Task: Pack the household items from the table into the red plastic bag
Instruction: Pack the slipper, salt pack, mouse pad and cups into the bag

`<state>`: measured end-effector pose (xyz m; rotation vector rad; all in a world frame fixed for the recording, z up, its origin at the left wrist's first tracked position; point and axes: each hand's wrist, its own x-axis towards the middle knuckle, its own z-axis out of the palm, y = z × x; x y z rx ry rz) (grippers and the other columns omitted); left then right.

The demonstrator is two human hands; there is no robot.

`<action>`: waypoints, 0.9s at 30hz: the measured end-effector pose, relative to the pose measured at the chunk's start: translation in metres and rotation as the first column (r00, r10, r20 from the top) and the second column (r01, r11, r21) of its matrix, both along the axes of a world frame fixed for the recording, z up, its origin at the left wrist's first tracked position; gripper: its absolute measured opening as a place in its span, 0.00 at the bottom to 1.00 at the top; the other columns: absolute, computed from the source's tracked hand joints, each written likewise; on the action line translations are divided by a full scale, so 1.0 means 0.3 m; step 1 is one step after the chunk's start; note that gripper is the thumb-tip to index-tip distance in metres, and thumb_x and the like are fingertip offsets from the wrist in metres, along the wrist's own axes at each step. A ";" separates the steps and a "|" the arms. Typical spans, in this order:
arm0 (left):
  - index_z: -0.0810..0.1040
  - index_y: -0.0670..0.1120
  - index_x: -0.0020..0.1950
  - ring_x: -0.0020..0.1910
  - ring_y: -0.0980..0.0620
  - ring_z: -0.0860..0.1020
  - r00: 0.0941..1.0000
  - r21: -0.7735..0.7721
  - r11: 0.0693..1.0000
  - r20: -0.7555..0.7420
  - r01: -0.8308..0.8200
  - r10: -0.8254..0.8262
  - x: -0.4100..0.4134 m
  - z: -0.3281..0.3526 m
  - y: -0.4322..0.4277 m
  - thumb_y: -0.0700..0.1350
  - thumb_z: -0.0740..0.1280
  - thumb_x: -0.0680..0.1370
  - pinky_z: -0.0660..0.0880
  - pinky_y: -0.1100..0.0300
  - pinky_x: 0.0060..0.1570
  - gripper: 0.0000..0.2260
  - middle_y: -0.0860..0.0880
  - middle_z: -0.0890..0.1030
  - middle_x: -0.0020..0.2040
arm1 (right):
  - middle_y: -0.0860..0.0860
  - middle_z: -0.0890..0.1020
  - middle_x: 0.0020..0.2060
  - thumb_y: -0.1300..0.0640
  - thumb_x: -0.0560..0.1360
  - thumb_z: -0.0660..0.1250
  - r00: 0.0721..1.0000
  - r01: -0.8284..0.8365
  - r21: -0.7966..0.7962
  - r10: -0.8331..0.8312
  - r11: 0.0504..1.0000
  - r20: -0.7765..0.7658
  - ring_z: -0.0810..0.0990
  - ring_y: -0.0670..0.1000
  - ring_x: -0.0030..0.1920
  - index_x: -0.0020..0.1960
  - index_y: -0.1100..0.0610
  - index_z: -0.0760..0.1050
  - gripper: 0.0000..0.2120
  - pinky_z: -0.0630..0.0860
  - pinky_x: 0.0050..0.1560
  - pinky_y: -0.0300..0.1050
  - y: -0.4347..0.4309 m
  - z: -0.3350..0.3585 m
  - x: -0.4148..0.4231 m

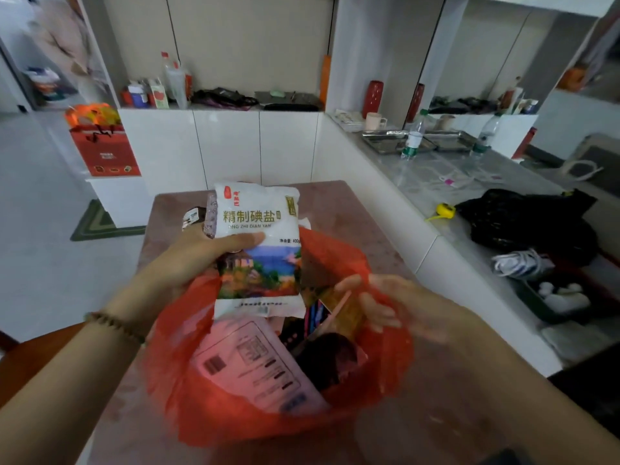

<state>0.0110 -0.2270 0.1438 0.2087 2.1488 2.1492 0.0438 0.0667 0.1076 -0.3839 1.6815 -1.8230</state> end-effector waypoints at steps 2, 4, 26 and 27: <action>0.85 0.56 0.41 0.47 0.49 0.85 0.995 -0.046 0.997 0.082 0.069 -0.065 -0.013 -0.002 0.007 0.43 0.76 0.63 0.81 0.55 0.44 0.10 0.53 0.86 0.43 | 0.47 0.65 0.27 0.41 0.69 0.70 0.979 0.187 -0.166 -0.196 0.968 -0.045 0.60 0.42 0.22 0.64 0.56 0.74 0.29 0.65 0.26 0.36 0.081 0.088 -0.005; 0.84 0.51 0.46 0.46 0.48 0.85 0.973 -0.143 0.977 0.192 0.156 -0.127 -0.035 -0.003 0.033 0.46 0.76 0.62 0.81 0.58 0.41 0.13 0.50 0.87 0.45 | 0.47 0.66 0.28 0.41 0.68 0.70 0.948 0.284 -0.213 -0.307 0.935 -0.085 0.57 0.43 0.22 0.66 0.54 0.71 0.31 0.58 0.25 0.36 0.138 0.159 -0.001; 0.80 0.50 0.42 0.28 0.60 0.78 0.975 -0.653 0.756 -0.134 0.047 -0.177 -0.342 0.009 0.212 0.54 0.64 0.77 0.76 0.61 0.34 0.10 0.51 0.81 0.35 | 0.54 0.75 0.32 0.39 0.74 0.55 0.960 -0.002 0.512 0.146 0.859 -0.240 0.66 0.49 0.26 0.60 0.59 0.76 0.28 0.66 0.32 0.41 0.052 0.287 -0.179; 0.79 0.50 0.42 0.30 0.57 0.80 0.978 -0.615 0.788 -0.160 0.009 -0.136 -0.359 0.013 0.189 0.53 0.64 0.77 0.77 0.58 0.38 0.10 0.51 0.81 0.36 | 0.57 0.79 0.36 0.39 0.75 0.55 0.942 -0.053 0.597 0.238 0.801 -0.235 0.71 0.49 0.28 0.60 0.60 0.77 0.28 0.69 0.38 0.40 0.023 0.305 -0.201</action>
